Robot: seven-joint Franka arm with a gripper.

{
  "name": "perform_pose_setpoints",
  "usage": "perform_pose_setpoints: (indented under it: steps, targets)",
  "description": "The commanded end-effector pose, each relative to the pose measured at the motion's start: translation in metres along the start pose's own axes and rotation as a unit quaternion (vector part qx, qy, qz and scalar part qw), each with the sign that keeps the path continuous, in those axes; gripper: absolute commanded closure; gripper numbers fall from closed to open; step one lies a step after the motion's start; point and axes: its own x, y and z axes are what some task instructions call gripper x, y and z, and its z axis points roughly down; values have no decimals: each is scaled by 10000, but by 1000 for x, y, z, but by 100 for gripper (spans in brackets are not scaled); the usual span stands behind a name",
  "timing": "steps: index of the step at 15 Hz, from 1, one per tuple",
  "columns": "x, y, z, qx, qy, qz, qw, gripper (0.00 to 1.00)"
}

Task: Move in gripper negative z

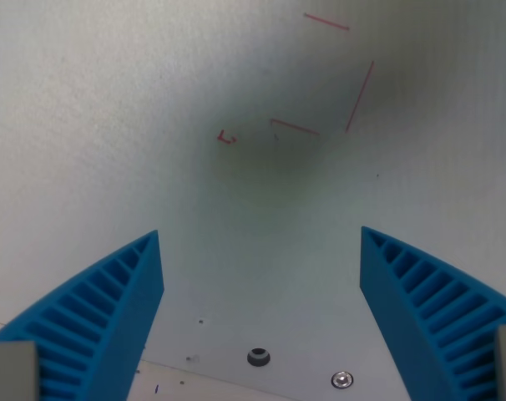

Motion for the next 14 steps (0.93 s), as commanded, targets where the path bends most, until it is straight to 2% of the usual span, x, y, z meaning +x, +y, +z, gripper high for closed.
perform_pose_setpoints:
  steps: [1,14]
  targets:
    - [0,0,-7,-7,21,1,10000,0]
    - [0,0,-72,-7,21,1,10000,0]
